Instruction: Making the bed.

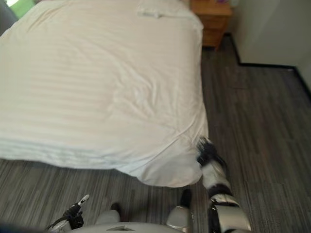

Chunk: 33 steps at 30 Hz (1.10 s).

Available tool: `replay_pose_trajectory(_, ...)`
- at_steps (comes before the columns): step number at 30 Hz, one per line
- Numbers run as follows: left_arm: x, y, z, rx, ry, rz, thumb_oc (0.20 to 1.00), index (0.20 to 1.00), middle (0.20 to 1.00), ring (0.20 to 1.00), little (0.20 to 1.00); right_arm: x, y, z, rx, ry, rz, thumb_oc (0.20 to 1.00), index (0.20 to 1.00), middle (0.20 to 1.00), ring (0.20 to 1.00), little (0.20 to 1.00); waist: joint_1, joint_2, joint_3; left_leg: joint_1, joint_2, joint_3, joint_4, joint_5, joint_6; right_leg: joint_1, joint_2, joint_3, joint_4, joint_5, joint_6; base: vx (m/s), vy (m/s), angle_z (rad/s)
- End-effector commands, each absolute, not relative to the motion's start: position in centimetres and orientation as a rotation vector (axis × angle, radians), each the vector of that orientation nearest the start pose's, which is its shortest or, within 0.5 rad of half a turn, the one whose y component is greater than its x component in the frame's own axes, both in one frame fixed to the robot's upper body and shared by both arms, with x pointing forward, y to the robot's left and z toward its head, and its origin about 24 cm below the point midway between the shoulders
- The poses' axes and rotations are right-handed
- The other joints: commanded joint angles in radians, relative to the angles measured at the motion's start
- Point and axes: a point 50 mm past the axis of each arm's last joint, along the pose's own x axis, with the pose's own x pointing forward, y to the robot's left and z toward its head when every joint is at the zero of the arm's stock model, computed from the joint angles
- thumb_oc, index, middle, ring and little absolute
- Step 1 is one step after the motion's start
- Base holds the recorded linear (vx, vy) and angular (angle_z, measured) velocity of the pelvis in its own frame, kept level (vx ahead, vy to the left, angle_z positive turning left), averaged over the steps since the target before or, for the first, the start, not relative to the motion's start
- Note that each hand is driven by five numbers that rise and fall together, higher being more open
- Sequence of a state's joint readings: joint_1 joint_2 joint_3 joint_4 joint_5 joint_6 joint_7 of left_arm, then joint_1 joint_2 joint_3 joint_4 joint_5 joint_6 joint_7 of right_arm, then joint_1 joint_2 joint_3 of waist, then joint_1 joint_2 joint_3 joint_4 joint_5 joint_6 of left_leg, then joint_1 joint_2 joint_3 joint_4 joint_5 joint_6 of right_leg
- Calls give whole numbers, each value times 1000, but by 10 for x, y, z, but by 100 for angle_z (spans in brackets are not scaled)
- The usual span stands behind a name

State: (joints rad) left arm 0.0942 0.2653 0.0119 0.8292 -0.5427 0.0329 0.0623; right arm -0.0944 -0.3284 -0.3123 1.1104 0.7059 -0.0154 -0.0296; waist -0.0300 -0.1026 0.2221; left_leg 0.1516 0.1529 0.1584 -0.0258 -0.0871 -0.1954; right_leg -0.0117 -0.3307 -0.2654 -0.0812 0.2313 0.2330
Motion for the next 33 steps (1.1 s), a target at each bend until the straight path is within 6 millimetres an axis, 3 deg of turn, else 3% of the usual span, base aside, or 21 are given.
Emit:
replay_pose_trajectory(1, 168, 222, -121, -205, 835, 298, 1000, 1000, 1000, 1000, 1000, 85, -318, -130, 446, 888, -866, 1000, 1000, 1000, 1000, 1000, -79, 76, 11, 78, -27, 28, -31, 24, 50, -78, -23, -37, 18, 62, 29, -299, 241, -26)
replay_pose_trajectory(3, 187, 213, -108, -172, 761, 233, 1000, 1000, 1000, 1000, 1000, 89, -300, -134, 464, 876, -815, 1000, 1000, 1000, 1000, 1000, -85, 55, 24, 91, -47, 56, -61, 22, 62, -106, -40, -45, 49, 96, 29, -381, 234, -39)
replay_pose_trajectory(4, 196, 207, -103, -155, 730, 201, 1000, 1000, 1000, 1000, 1000, 96, -292, -133, 464, 851, -781, 1000, 1000, 1000, 1000, 1000, -77, 61, 32, 91, -41, 75, -61, 26, 70, -114, -45, -93, 90, 67, 29, -309, 156, -74)
replay_pose_trajectory(5, 196, 208, -103, -154, 730, 201, 1000, 1000, 1000, 1000, 1000, 96, -292, -133, 465, 851, -781, 1000, 1000, 1000, 1000, 1000, -77, 58, 31, 88, -45, 74, -61, 30, 71, -118, -49, -92, 93, 68, 29, -408, 295, -124)
replay_pose_trajectory(7, 210, 196, -86, -124, 655, 76, 1000, 1000, 1000, 1000, 1000, 123, -277, -122, 403, 772, -653, 1000, 1000, 1000, 1000, 1000, -71, 80, 35, 71, -59, 136, -61, 66, 117, -75, -30, -186, 245, -9, 24, -430, 340, -146)
replay_pose_trajectory(8, 209, 196, -86, -123, 656, 76, 1000, 1000, 1000, 1000, 1000, 123, -276, -122, 403, 774, -653, 1000, 1000, 1000, 1000, 1000, -70, 78, 34, 70, -61, 137, -61, 68, 117, -78, -32, -184, 248, -9, 24, -453, 371, -167)
replay_pose_trajectory(9, 218, 194, -63, 63, 564, -109, 1000, 1000, 1000, 1000, 1000, 139, -279, -110, 320, 732, -571, 1000, 1000, 1000, 1000, 1000, -57, 102, 29, 49, -64, 190, -61, 96, 147, -42, 5, -214, 336, -69, 5, -444, 328, -113)
replay_pose_trajectory(10, 224, 190, -38, 190, 458, -266, 1000, 1000, 1000, 1000, 1000, 150, -286, -98, 244, 686, -517, 1000, 1000, 1000, 1000, 1000, -50, 120, 23, 34, -59, 233, -61, 113, 159, -9, 9, -247, 393, -90, 4, -436, 327, -76)
replay_pose_trajectory(11, 222, 191, -38, 193, 464, -268, 1000, 1000, 1000, 1000, 1000, 149, -285, -99, 245, 691, -517, 1000, 1000, 1000, 1000, 1000, -41, 117, 22, 39, -60, 240, -61, 110, 158, -14, 8, -238, 402, -97, 3, -372, 207, -116)
replay_pose_trajectory(12, 213, 189, -8, 138, 365, -384, 1000, 1000, 1000, 1000, 1000, 160, -284, -83, 192, 613, -429, 1000, 1000, 1000, 1000, 1000, -4, 130, -4, 18, -52, 317, -59, 132, 164, 60, 10, -278, 408, -130, 1, -282, 154, -203)
replay_pose_trajectory(13, 210, 186, 2, 93, 343, -451, 1000, 1000, 1000, 1000, 1000, 164, -285, -79, 154, 599, -399, 1000, 1000, 1000, 1000, 1000, 14, 144, -20, 12, -50, 341, -54, 127, 166, 109, -5, -310, 440, -149, 15, -408, 156, -332)
replay_pose_trajectory(15, 205, 175, 26, 48, 273, -610, 1000, 1000, 1000, 1000, 1000, 177, -281, -71, 83, 568, -318, 1000, 1000, 1000, 1000, 1000, 63, 146, -50, -7, -41, 416, -48, 143, 163, 181, -35, -350, 416, -144, 21, -320, 18, -227)
replay_pose_trajectory(17, 197, 157, 36, -78, 252, -736, 1000, 1000, 1000, 1000, 1000, 190, -272, -63, 24, 530, -225, 1000, 1000, 1000, 1000, 1000, 99, 144, -70, -20, -19, 493, -44, 170, 154, 227, -49, -389, 366, -128, 26, -312, -84, -89)
replay_pose_trajectory(21, 186, 141, 23, -220, 297, -763, 1000, 1000, 1000, 1000, 1000, 205, -256, -55, -90, 492, -107, 1000, 1000, 1000, 1000, 1000, 144, 156, -83, -53, 71, 592, -2, 254, 92, 284, 20, -390, 119, -198, 9, -237, -210, -134)
replay_pose_trajectory(24, 189, 144, 15, -196, 293, -671, 1000, 1000, 1000, 1000, 1000, 208, -252, -53, -112, 482, -87, 1000, 1000, 1000, 1000, 1000, 154, 176, -73, -58, 133, 617, 35, 293, 49, 292, 75, -363, 44, -236, -17, -147, -221, -119)
replay_pose_trajectory(26, 194, 148, 11, -135, 285, -589, 1000, 1000, 1000, 1000, 1000, 209, -253, -48, -155, 470, -61, 1000, 1000, 1000, 1000, 1000, 140, 199, -52, -59, 191, 615, 61, 333, 13, 295, 123, -333, 7, -268, -46, -199, -288, -54)
replay_pose_trajectory(28, 199, 150, 16, -77, 246, -564, 1000, 1000, 1000, 1000, 1000, 208, -254, -47, -167, 469, -57, 1000, 1000, 1000, 1000, 1000, 141, 205, -43, -72, 200, 585, 82, 331, 9, 289, 136, -312, 5, -285, -58, -110, -137, -60)
replay_pose_trajectory(29, 207, 156, 27, 7, 176, -512, 1000, 1000, 1000, 1000, 1000, 209, -255, -44, -193, 458, -55, 1000, 1000, 1000, 1000, 1000, 154, 213, -24, -102, 195, 498, 116, 335, -2, 286, 141, -300, 3, -296, -63, -129, -75, -70)
replay_pose_trajectory(30, 210, 162, 29, 65, 144, -447, 1000, 1000, 1000, 1000, 1000, 212, -254, -38, -234, 435, -33, 1000, 1000, 1000, 1000, 1000, 174, 223, -3, -140, 137, 365, 138, 322, 27, 270, 147, -292, 0, -284, -72, -177, -315, -51)
replay_pose_trajectory(31, 211, 176, 12, 227, 199, -331, 1000, 1000, 1000, 1000, 1000, 202, -257, -41, -257, 466, -13, 1000, 1000, 1000, 1000, 1000, 190, 189, 13, -142, 46, 195, 119, 212, 69, 243, 164, -209, 3, -275, -83, -139, -278, -94)
replay_pose_trajectory(33, 210, 178, 1, 258, 245, -312, 1000, 1000, 1000, 1000, 1000, 199, -259, -40, -256, 467, -20, 1000, 1000, 1000, 1000, 1000, 172, 183, 12, -135, 64, 227, 127, 221, 70, 241, 178, -193, 2, -278, -91, -21, -245, -176)
